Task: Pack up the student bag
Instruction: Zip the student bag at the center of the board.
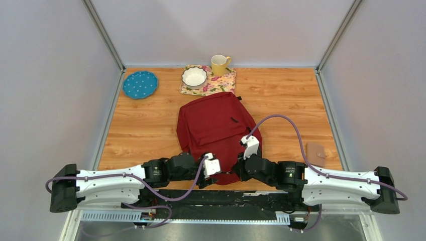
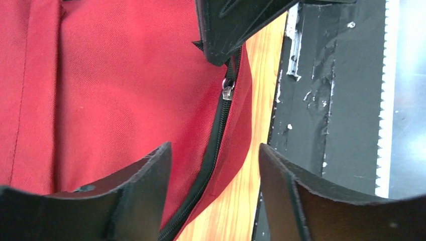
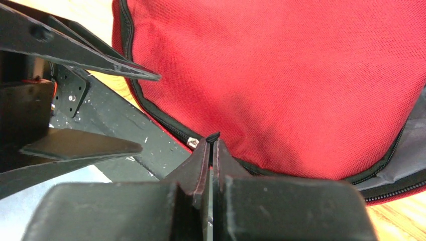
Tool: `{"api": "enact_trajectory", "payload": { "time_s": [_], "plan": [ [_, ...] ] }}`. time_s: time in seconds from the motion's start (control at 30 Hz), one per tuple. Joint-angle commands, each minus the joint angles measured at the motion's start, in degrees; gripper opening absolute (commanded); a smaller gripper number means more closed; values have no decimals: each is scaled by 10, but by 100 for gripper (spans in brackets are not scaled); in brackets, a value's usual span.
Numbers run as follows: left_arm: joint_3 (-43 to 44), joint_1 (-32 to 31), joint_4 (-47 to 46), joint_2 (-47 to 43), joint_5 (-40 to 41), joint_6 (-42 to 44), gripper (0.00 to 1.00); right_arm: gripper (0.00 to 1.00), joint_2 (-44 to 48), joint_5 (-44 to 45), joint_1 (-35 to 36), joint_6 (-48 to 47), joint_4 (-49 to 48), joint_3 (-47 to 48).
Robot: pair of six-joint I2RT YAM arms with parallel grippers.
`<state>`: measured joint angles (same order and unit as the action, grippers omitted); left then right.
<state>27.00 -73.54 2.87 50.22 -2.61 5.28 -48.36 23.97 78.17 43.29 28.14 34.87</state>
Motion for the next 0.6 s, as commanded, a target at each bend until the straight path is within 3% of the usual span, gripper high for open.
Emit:
{"api": "enact_trajectory", "payload": {
  "time_s": [0.0,0.1,0.17,0.27,0.3,0.33,0.4,0.57],
  "plan": [
    [-12,-9,-80,35,12,24,64,0,11,8,2,0,-14,23],
    [-13,-9,-91,62,24,9,44,0,10,6,1,0,-15,24],
    [-14,-10,-94,71,25,0,42,0,11,6,2,3,-13,24],
    [-21,-10,-88,74,45,-19,27,0,12,14,2,10,0,24],
    [-24,-10,-83,73,54,-27,11,0,12,27,1,13,7,24],
    [-24,-10,-68,71,57,-35,6,0,13,35,1,14,17,26],
    [-34,-10,-53,66,67,-49,0,0,18,67,2,24,53,30],
    [-85,-13,-45,16,84,-78,0,0,66,105,1,39,89,17]
  ]
}}
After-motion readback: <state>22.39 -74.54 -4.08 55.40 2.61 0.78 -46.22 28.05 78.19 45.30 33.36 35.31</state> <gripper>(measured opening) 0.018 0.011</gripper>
